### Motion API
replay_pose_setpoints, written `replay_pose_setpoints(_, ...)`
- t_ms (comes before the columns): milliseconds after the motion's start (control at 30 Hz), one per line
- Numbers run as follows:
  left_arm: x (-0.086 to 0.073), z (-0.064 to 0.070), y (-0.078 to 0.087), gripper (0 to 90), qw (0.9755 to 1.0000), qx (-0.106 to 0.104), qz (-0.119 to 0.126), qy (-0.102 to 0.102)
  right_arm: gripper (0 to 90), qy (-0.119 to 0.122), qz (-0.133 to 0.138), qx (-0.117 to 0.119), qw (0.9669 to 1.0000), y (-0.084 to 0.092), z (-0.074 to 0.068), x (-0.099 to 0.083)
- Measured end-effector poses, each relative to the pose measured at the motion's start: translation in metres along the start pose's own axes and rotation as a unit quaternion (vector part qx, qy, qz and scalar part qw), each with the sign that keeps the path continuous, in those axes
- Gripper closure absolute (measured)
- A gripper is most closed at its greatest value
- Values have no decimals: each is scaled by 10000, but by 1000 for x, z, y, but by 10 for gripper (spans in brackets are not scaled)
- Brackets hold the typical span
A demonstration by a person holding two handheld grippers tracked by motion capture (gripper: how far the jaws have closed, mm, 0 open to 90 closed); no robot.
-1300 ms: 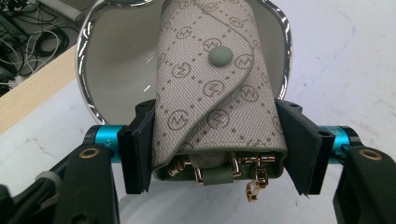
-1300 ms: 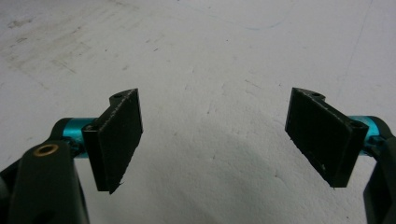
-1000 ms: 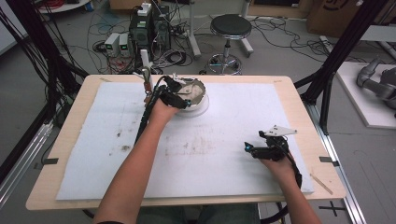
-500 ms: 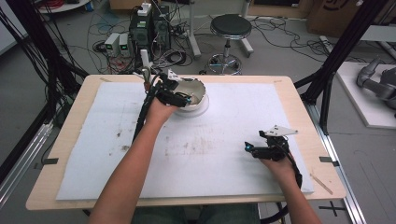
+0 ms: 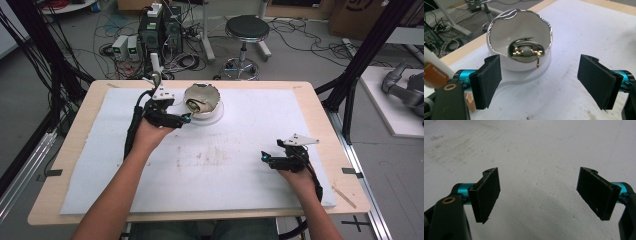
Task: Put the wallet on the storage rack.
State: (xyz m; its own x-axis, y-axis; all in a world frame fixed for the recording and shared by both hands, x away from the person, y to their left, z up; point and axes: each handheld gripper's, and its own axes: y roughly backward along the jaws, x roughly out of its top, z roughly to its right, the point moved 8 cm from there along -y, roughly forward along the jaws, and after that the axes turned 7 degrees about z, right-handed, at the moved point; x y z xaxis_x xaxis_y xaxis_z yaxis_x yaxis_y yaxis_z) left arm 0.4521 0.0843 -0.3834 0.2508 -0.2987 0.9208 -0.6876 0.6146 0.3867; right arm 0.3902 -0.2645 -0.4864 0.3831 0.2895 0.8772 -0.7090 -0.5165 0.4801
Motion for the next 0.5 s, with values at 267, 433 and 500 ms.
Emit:
replay_pose_setpoints(267, -21, 3, 28, 194, 9996, -102, 220, 131, 193, -65, 29, -56, 10000, 0, 3, 0)
replay_pose_setpoints(433, -37, 3, 42, 193, 9991, -125, 327, 239, 193, 1, -10, -43, 10000, -2, 1, 0)
replay_pose_setpoints(500, -41, 3, 47, 194, 9988, -106, 405, 272, 192, -20, -11, -46, 10000, -3, 1, 0)
